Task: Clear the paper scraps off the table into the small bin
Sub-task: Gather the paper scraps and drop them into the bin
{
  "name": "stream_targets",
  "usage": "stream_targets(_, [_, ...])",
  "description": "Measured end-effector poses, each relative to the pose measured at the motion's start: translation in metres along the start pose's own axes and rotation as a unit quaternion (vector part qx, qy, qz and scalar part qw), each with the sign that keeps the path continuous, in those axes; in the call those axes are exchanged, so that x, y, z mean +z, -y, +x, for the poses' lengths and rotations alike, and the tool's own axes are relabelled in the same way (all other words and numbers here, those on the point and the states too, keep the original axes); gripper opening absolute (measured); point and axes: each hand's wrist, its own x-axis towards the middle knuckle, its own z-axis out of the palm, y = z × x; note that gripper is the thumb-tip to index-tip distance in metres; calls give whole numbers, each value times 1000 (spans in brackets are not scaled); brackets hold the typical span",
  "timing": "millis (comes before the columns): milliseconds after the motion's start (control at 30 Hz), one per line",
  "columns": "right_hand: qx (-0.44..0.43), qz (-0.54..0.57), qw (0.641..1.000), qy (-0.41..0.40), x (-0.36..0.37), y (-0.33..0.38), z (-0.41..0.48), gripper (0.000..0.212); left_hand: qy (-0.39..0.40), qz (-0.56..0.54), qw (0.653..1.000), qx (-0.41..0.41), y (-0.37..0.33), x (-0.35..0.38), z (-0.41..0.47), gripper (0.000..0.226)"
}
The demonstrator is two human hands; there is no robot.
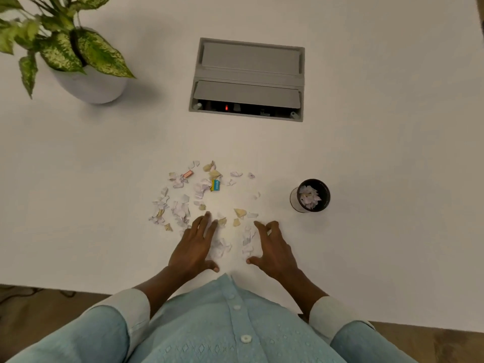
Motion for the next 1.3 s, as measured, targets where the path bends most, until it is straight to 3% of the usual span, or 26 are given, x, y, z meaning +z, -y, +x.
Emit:
stream_targets(233, [-67, -22, 997, 14, 0, 18, 28, 85, -24, 4, 1000, 1, -19, 2, 9, 110])
stream_targets(433, [-90, -58, 994, 33, 8, 27, 37, 42, -74, -12, 996, 55, -29, 10, 14, 61])
stream_targets(567, [-97, -55, 994, -1, 8, 27, 31, 12, -97, -32, 993, 59, -34, 9, 16, 35])
stream_targets(667, [-64, -19, 998, -16, 10, 21, 26, 12, -106, -71, 990, 58, -32, 11, 19, 27])
stream_targets(800, [20, 83, 992, -93, -3, 9, 19, 16, -128, -162, 978, 39, -39, -3, 28, 16])
stream_targets(1033, [89, 200, 933, -285, -72, 3, 1, 17, -214, -333, 918, 21, -101, -72, 54, 10])
stream_targets(1167, [120, 215, 901, -357, -115, -5, -7, 13, -233, -360, 902, 51, -140, -106, 74, 14])
stream_targets(1300, [149, 186, 898, -370, -138, -17, -9, 14, -205, -338, 915, 81, -169, -118, 96, 15])
